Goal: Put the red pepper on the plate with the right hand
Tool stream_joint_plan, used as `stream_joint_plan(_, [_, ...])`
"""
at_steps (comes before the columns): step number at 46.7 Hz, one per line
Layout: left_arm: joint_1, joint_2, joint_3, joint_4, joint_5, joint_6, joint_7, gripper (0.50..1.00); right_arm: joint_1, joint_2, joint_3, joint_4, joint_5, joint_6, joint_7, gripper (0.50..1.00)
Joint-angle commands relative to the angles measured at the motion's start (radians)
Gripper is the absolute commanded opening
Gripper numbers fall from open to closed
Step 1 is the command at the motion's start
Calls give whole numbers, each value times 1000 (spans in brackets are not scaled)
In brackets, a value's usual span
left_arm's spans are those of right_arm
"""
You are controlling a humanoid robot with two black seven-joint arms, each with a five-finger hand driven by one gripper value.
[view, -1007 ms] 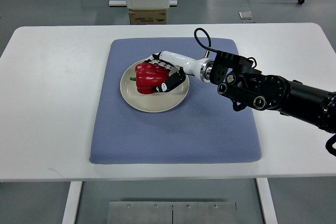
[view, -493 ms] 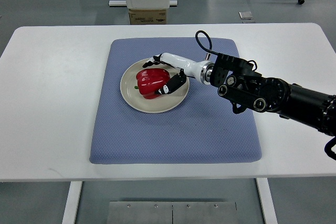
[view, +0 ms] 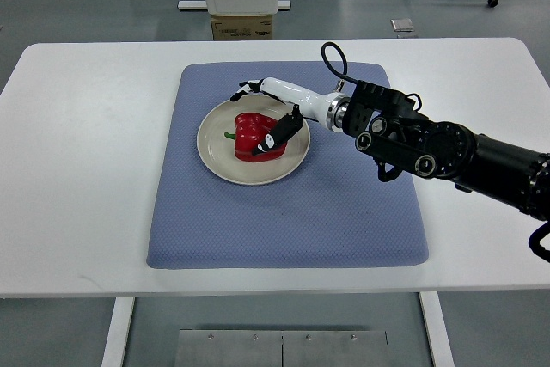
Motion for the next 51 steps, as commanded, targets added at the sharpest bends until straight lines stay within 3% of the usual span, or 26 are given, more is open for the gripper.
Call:
stream_joint_plan(1, [0, 0, 0, 0, 0, 0, 0, 1000, 0, 0, 14, 0, 0, 1, 0, 993])
stream_joint_plan(13, [0, 0, 0, 0, 0, 0, 0, 1000, -32, -77, 140, 5, 2, 3, -2, 993])
stream_joint_plan(28, [0, 0, 0, 0, 0, 0, 0, 1000, -161, -153, 444, -3, 2, 0, -14, 989])
stream_joint_plan(35, [0, 0, 0, 0, 0, 0, 0, 1000, -232, -156, 620, -13, 5, -5, -52, 985])
stream_joint_plan(45, [0, 0, 0, 0, 0, 0, 0, 1000, -296, -147, 811, -30, 47, -100, -88, 985])
stream_joint_plan(51, [0, 0, 0, 0, 0, 0, 0, 1000, -309, -149, 826, -30, 135, -107, -91, 987])
